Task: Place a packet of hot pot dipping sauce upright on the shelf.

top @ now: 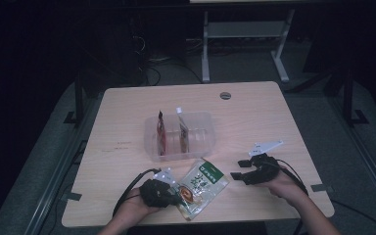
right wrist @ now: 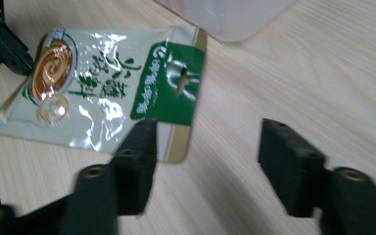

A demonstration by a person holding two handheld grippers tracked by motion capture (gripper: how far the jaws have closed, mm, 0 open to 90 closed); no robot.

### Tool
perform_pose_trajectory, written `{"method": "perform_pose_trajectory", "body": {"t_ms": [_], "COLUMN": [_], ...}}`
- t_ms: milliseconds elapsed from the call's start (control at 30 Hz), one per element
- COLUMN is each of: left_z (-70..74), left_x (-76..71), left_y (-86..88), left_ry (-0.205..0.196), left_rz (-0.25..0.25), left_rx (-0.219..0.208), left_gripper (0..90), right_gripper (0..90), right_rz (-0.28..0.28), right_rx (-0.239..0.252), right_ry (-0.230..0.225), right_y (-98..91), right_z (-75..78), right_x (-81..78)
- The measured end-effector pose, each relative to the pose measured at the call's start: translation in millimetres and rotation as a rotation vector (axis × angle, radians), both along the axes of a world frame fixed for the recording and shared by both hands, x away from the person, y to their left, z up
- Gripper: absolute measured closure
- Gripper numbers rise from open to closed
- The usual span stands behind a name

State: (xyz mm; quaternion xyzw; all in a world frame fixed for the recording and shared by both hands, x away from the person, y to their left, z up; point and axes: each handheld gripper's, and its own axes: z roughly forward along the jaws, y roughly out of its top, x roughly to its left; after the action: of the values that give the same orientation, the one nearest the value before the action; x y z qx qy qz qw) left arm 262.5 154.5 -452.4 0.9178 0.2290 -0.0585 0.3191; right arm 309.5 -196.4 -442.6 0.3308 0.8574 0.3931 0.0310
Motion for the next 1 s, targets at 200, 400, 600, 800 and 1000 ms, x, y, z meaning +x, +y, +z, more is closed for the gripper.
{"method": "perform_pose_trajectory", "body": {"t_ms": [200, 400, 600, 800, 1000], "left_z": [1.3, 1.2, 1.3, 1.6, 1.7], "left_x": [1.3, 1.3, 1.6, 2.2, 4.3], "left_y": [2.2, 1.9, 1.9, 1.9, 4.0], "left_ry": [-0.005, -0.005, -0.004, -0.005, -0.005], "left_rz": [0.011, 0.01, 0.009, 0.009, 0.017], "left_rx": [0.008, 0.009, 0.011, 0.011, 0.012], "left_gripper": [89.5, 89.5, 89.5, 89.5, 89.5], "right_gripper": [82.4, 89.6, 89.6, 89.6, 89.5], "right_rz": [0.005, 0.069, 0.092, 0.123, 0.091], "right_rx": [0.034, 0.017, -0.026, -0.072, -0.101], "right_ry": [0.001, -0.001, 0.009, 0.01, -0.03], "right_y": [20.0, 43.9, 62.5, 66.6, 68.4], "right_z": [-0.7, -8.6, -18.6, -22.1, -20.3], "right_x": [14.4, 21.4, 26.5, 24.7, 25.0]}}
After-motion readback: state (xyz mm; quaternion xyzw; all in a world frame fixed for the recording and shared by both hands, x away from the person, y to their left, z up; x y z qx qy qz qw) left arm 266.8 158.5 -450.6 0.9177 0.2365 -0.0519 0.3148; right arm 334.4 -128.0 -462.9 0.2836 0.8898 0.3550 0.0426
